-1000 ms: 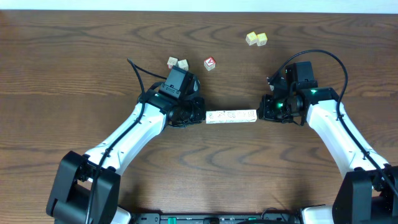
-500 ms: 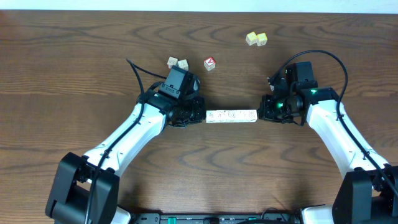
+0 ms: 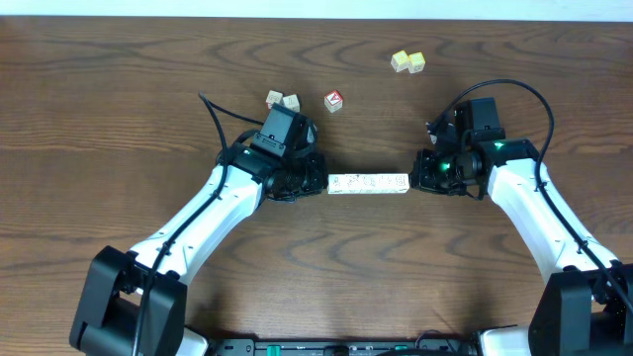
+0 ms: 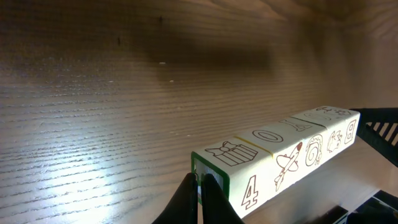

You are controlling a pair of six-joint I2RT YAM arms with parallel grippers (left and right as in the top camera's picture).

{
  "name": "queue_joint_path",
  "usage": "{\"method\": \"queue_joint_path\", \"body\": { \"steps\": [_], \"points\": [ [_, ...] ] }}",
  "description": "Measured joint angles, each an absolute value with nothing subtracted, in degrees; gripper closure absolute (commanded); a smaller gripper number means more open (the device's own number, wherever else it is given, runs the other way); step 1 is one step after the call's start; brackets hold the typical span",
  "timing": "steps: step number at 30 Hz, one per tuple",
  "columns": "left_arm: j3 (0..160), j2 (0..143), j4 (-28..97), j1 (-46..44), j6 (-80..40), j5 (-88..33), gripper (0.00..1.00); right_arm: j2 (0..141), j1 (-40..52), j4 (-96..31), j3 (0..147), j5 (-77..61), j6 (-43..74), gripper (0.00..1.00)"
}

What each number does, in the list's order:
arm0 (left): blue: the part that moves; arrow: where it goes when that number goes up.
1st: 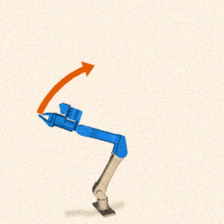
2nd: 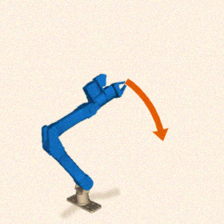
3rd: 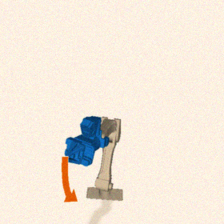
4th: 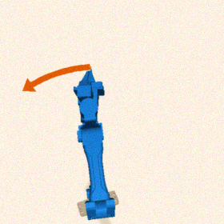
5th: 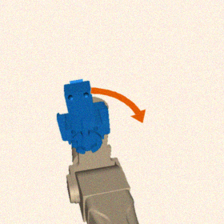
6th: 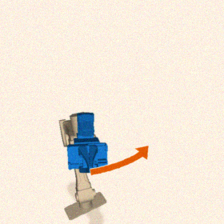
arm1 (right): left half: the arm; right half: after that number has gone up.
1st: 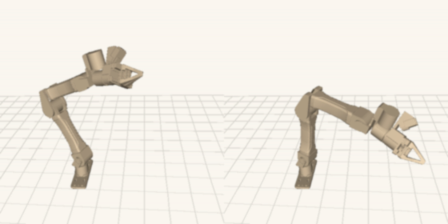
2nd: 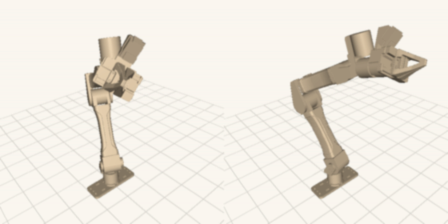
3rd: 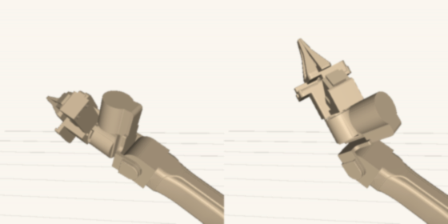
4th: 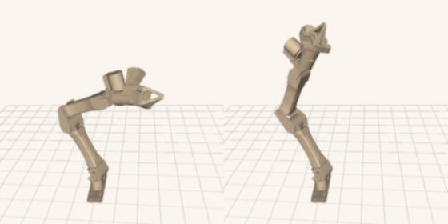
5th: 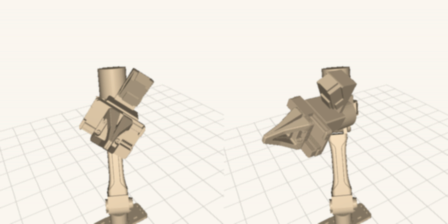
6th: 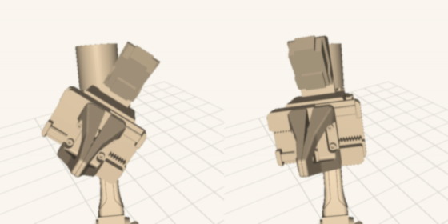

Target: Lift 5 blocks

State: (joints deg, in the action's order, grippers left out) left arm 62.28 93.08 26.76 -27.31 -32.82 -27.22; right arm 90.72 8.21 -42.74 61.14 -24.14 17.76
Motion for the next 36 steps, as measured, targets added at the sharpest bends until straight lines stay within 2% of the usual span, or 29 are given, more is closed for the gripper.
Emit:
{"method": "queue_joint_path", "body": {
  "steps": [36],
  "points": [
    [62.3, 93.0, 26.8, -27.3, -33.1, -27.2, 0.93, 89.8, 8.2, -42.4, 61.5, -24.1, 20.0, 0.99]
  ]
}}
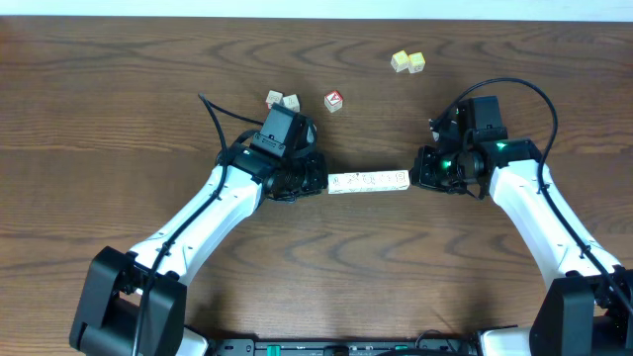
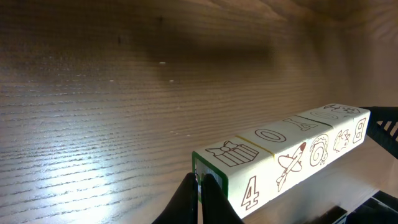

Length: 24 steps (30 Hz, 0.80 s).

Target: Lift 5 blocks

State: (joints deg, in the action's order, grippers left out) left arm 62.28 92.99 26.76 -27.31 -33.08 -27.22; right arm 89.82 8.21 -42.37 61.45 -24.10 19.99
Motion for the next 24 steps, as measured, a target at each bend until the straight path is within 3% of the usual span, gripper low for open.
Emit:
{"method": "queue_joint_path", "body": {
  "steps": [24],
  "points": [
    [62.3, 93.0, 25.5, -26.7, -34.6, -27.2, 0.93, 89.8, 8.2, -42.7, 61.5, -24.5, 20.4, 0.99]
  ]
}}
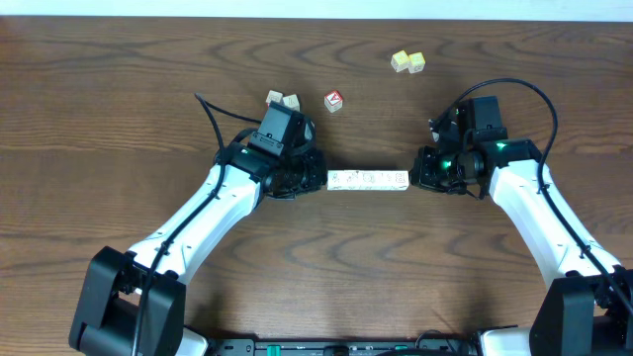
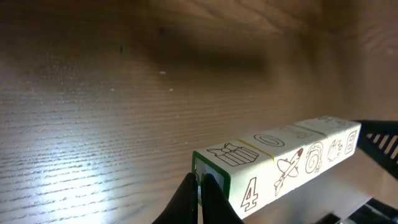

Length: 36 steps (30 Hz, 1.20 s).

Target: Lift 5 blocks

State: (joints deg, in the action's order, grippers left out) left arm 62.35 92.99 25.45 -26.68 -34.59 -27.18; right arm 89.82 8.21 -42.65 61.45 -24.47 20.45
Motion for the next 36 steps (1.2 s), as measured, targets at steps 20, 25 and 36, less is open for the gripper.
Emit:
{"method": "queue_joint_path", "body": {
  "steps": [20, 25, 36],
  "points": [
    [62.4, 93.0, 25.1, -26.5, -35.0, -26.8, 0.93, 89.8, 8.2, -42.8, 61.5, -24.8, 21.1, 0.99],
    [62.4, 93.0, 25.1, -26.5, -35.0, -26.6, 0.93, 89.8, 8.2, -42.8, 61.5, -24.9, 21.4, 0.99],
    [62.4, 93.0, 25.1, -26.5, -35.0, -26.6, 0.93, 89.8, 8.2, -42.8, 61.5, -24.9, 21.5, 0.99]
  ]
}}
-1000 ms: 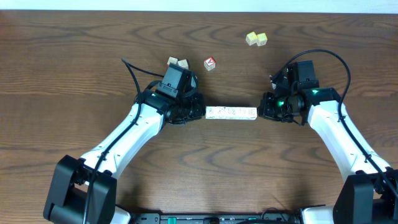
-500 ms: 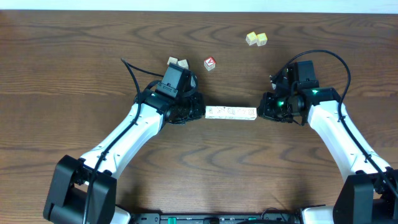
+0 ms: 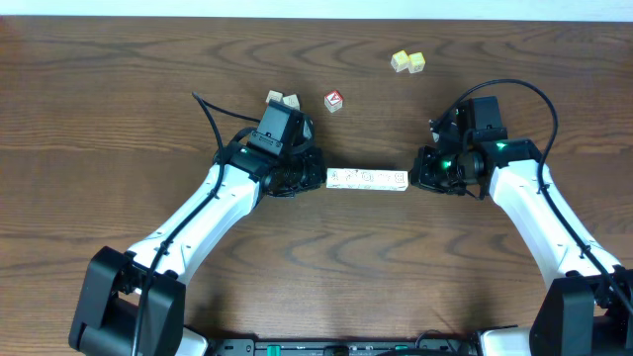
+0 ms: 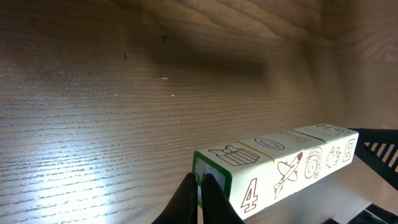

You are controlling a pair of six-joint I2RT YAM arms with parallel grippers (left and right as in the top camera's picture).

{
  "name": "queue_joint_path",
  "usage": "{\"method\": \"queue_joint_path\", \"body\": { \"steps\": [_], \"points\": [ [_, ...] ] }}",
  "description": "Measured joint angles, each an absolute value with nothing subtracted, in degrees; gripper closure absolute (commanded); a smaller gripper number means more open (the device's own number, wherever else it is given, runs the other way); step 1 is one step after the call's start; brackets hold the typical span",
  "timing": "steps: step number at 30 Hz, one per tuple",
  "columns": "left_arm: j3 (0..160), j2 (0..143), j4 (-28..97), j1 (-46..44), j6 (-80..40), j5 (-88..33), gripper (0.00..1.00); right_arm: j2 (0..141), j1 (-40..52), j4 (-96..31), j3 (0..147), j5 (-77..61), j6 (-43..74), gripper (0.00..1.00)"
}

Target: Lift 5 blocks

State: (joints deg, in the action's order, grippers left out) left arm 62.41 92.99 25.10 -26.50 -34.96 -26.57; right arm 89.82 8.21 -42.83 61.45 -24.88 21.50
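Observation:
A straight row of several white picture blocks (image 3: 367, 179) hangs pinched end to end between my two grippers. In the left wrist view the row (image 4: 280, 165) shows a 4, a plane and a gift, and casts a shadow on the wood below. My left gripper (image 3: 318, 178) is shut, its closed fingertips (image 4: 200, 186) pressing the green-edged left end. My right gripper (image 3: 415, 176) presses the right end, its fingers seemingly together; its black ribbed tip (image 4: 380, 152) shows at the frame's edge.
Two beige blocks (image 3: 282, 99) lie just behind my left wrist. A red-and-white block (image 3: 334, 101) sits beside them, and two yellow blocks (image 3: 407, 62) lie at the back right. A black cable (image 3: 213, 114) loops off the left arm.
The row and my left gripper sit slightly further from the table's front edge in the overhead view. In the left wrist view the wood has dropped a little further away.
At the oldest moment the row was pinched between both grippers low at the table. At each later moment it stood a little further up the overhead view, still straight and whole. Both grippers have kept their hold on its ends.

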Motion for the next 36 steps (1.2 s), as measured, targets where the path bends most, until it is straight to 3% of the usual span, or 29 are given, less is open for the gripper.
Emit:
{"method": "queue_joint_path", "body": {
  "steps": [36],
  "points": [
    [62.4, 93.0, 25.1, -26.5, -35.8, -26.5, 0.93, 89.8, 8.2, -43.1, 61.5, -24.9, 21.5, 0.99]
  ]
}}
